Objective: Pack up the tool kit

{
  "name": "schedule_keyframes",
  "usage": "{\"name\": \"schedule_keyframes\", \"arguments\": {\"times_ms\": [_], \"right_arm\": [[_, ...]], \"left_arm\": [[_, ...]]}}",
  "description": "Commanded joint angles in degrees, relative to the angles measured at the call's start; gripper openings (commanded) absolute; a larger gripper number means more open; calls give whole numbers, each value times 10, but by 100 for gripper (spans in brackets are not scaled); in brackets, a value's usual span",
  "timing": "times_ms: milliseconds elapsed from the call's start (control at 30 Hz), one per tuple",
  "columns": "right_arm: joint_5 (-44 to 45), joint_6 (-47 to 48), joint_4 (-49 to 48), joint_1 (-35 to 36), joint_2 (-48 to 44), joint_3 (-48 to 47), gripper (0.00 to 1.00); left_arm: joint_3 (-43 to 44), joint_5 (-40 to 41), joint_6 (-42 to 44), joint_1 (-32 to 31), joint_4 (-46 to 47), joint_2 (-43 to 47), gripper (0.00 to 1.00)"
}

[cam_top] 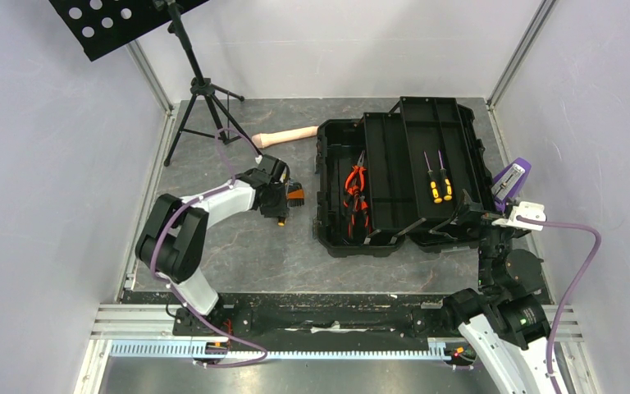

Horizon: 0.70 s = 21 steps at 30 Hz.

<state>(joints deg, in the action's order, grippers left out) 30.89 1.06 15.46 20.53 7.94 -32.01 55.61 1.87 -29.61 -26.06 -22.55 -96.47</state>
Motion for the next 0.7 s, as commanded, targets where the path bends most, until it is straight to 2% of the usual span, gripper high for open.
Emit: {"name": "schedule_keyframes", "arguments": {"times_ms": [0, 100, 433, 667], "right_arm": [[-3, -5, -20, 4, 7, 2, 98], [-5, -8, -23, 4, 6, 5, 98], [-7, -10, -23, 3, 2, 7, 98], [-3, -10, -21, 4, -6, 7, 98]], "left_arm": [[-19, -8, -3, -30, -92, 34, 9], [-26, -10, 2, -51, -102, 70, 3], [-28, 5, -50, -63, -96, 190, 2], [-29, -53, -111, -63, -14, 264, 2]]}}
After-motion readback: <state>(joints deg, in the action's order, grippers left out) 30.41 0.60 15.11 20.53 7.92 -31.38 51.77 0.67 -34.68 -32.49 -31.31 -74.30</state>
